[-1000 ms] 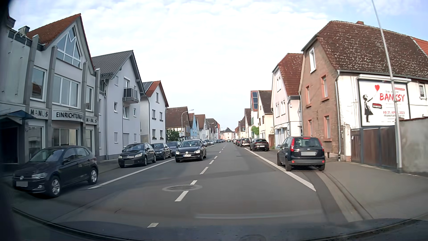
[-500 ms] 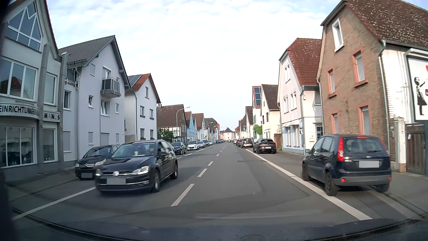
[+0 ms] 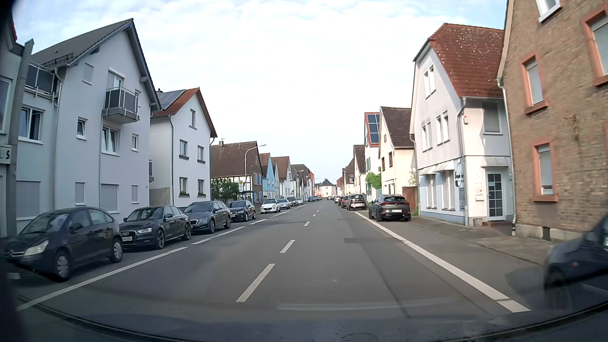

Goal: Follow the waypoints while adhering to traffic rules and regulations

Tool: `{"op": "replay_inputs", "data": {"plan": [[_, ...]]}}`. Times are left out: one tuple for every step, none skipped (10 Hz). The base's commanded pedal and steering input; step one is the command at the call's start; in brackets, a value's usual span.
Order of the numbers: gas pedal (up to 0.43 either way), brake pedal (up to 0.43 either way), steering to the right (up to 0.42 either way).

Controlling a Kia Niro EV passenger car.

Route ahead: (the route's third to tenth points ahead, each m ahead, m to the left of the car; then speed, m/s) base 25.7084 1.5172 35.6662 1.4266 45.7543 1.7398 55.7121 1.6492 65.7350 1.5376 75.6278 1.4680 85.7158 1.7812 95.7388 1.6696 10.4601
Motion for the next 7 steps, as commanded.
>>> {"op": "replay_inputs", "data": {"plan": [[0.087, 0.000, -0.013], [0.087, 0.000, -0.012], [0.087, 0.000, -0.012], [0.087, 0.000, -0.012], [0.087, 0.000, -0.013], [0.098, 0.000, -0.011], [0.098, 0.000, -0.007]]}}
